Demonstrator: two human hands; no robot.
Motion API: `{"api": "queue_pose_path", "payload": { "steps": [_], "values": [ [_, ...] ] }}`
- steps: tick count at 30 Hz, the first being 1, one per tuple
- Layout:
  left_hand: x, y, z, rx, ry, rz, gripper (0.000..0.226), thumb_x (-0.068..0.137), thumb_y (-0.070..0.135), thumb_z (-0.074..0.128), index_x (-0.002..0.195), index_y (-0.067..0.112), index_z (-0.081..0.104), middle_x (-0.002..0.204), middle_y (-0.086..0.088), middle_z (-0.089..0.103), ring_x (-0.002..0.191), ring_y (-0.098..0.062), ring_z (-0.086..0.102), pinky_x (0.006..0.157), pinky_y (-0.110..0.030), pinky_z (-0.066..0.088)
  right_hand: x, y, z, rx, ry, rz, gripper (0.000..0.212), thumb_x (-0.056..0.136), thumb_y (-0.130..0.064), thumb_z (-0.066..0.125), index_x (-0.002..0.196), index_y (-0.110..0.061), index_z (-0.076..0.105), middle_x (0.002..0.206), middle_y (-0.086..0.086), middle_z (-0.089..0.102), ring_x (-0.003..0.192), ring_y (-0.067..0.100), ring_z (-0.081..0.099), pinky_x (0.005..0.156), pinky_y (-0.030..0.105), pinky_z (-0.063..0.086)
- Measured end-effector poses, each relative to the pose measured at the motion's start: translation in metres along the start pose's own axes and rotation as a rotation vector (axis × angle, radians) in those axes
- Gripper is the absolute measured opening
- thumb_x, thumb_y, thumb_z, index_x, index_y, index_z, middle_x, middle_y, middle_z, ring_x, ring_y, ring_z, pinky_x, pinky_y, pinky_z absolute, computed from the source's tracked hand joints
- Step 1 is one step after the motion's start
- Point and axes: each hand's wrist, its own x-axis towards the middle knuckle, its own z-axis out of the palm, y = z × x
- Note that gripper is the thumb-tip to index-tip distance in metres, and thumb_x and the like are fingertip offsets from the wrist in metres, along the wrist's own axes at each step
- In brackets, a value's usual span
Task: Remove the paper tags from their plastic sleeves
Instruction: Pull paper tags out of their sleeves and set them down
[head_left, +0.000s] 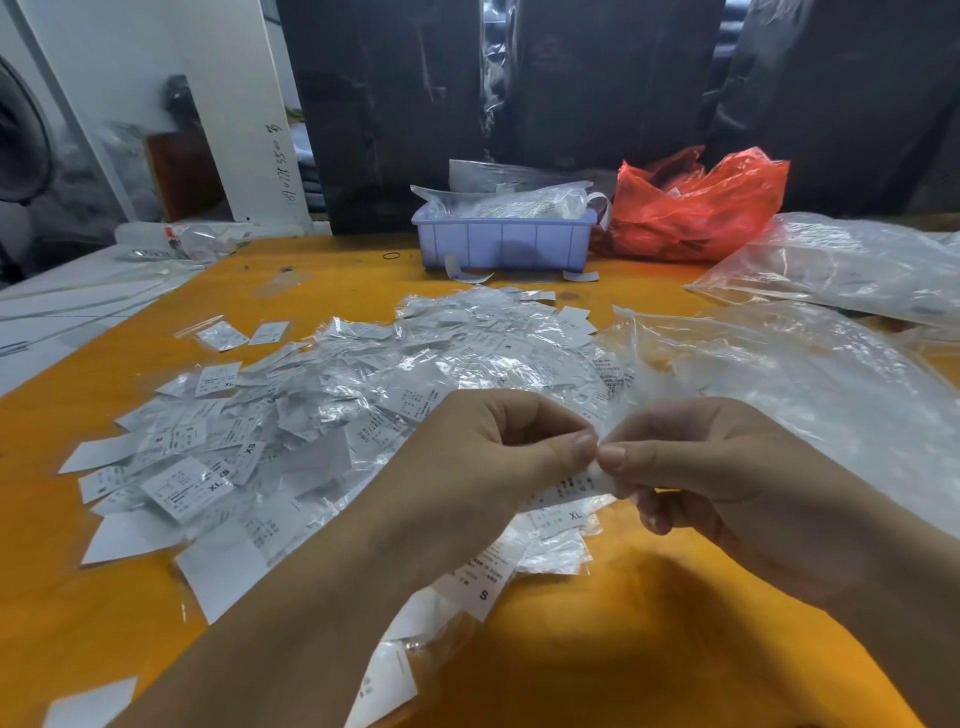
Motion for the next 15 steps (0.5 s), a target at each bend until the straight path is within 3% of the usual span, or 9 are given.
{"api": "queue_pose_path", "payload": {
  "steps": [3,7,13,15],
  "values": [
    [-0.0009,0.0018,-0.0002,-0.011,-0.013,-0.014,0.019,0.081,0.034,0.071,0.096,0.022,0.076,0.087,0.004,0.075,0.075,0.001,0.067,0.058,-0.006,0.044,-0.0005,-0.0001,-0.0026,-0.008,-0.025,-0.012,0.018,0.069,-0.029,0.074,0.075,-0.013,0.075,0.066,0.004,0.063,0.060,0.013,0.054,0.055,0.026,0.044],
    [-0.0010,0.0027,-0.0011,-0.013,-0.008,-0.032,0.014,0.084,0.030,0.071,0.095,0.024,0.076,0.086,0.004,0.075,0.072,0.001,0.066,0.056,-0.006,0.043,-0.0010,-0.0012,-0.0037,-0.025,-0.079,-0.015,0.018,0.069,-0.029,0.075,0.073,-0.012,0.074,0.065,0.005,0.062,0.059,0.013,0.053,0.054,0.024,0.044],
    [-0.0005,0.0025,-0.0015,-0.014,-0.037,-0.043,0.014,0.083,0.027,0.073,0.093,0.019,0.076,0.086,0.002,0.075,0.081,-0.009,0.070,0.068,-0.012,0.051,-0.0019,-0.0037,-0.0063,-0.037,-0.012,-0.030,0.032,0.060,-0.037,0.082,0.067,-0.008,0.071,0.061,0.006,0.058,0.057,0.015,0.051,0.051,0.023,0.042],
    [-0.0006,0.0028,-0.0006,-0.014,-0.058,-0.035,0.016,0.079,0.029,0.074,0.091,0.018,0.076,0.081,0.004,0.075,0.078,-0.008,0.069,0.068,-0.013,0.052,-0.0020,-0.0048,-0.0062,-0.017,0.010,-0.020,0.030,0.060,-0.031,0.086,0.066,-0.006,0.070,0.060,0.007,0.057,0.056,0.017,0.049,0.051,0.024,0.041]
  ]
}}
